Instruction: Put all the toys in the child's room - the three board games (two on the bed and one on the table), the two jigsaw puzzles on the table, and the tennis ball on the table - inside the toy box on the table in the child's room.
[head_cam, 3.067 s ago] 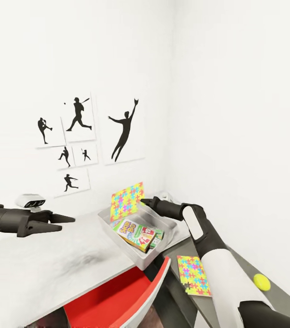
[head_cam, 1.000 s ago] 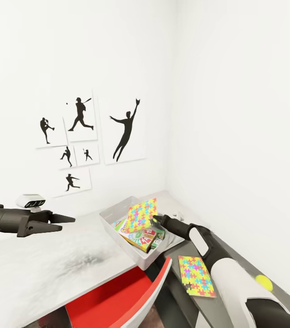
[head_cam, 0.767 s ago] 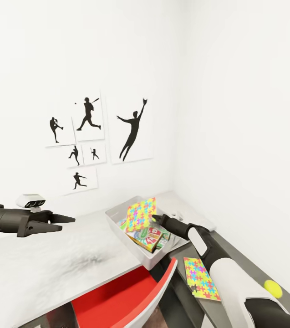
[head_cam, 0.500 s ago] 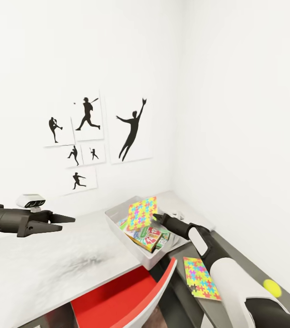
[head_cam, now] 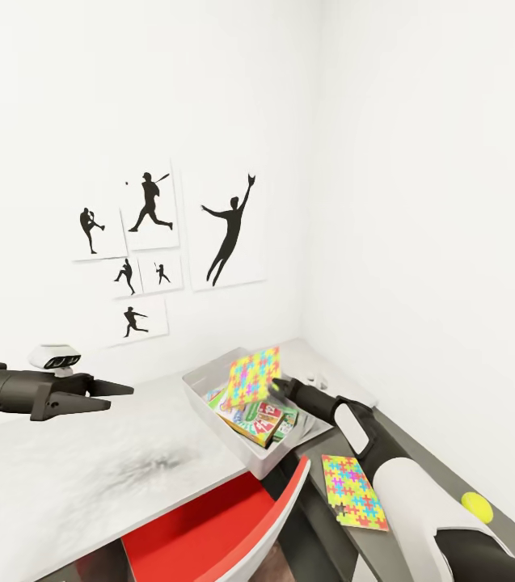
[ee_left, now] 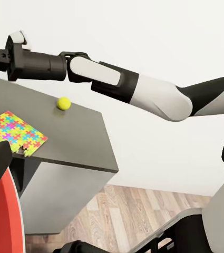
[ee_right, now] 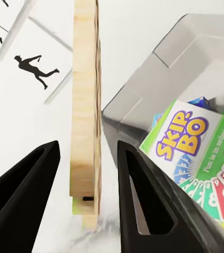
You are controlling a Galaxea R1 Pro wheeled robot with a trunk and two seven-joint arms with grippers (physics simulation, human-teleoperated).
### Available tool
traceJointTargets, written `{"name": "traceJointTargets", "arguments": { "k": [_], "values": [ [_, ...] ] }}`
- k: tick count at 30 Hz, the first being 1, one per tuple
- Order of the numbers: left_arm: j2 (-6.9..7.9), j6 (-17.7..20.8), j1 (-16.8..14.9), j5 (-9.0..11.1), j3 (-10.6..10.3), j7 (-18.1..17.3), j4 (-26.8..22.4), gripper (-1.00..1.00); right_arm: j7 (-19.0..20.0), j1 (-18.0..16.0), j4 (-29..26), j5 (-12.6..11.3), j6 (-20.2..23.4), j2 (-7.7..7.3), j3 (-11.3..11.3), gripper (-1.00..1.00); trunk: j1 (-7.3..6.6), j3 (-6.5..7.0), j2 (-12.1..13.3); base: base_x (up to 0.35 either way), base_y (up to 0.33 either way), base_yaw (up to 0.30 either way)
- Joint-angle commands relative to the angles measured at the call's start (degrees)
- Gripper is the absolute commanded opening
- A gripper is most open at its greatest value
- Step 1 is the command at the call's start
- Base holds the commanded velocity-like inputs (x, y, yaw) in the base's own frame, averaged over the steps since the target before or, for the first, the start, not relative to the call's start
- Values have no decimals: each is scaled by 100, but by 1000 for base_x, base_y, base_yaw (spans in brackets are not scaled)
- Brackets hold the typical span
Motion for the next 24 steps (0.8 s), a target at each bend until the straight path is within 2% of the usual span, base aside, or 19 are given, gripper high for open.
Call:
{"name": "traceJointTargets", "arguments": {
  "k": [1, 15, 24],
  "values": [
    [5, 61, -4, 6, -12, -21, 3, 100, 0, -4, 2, -38, -26, 6, -16, -100, 2, -3, -5, 0, 0, 0],
    [5, 61, -3, 17, -13, -21, 3, 100, -49, -37, 18, -57, -146, 15, -8, -100, 2, -3, -5, 0, 0, 0],
    [5, 61, -2, 17, -17, -21, 3, 100, -296, -43, 26, -58, -141, 15, -8, -100, 2, -3, -5, 0, 0, 0]
  ]
}}
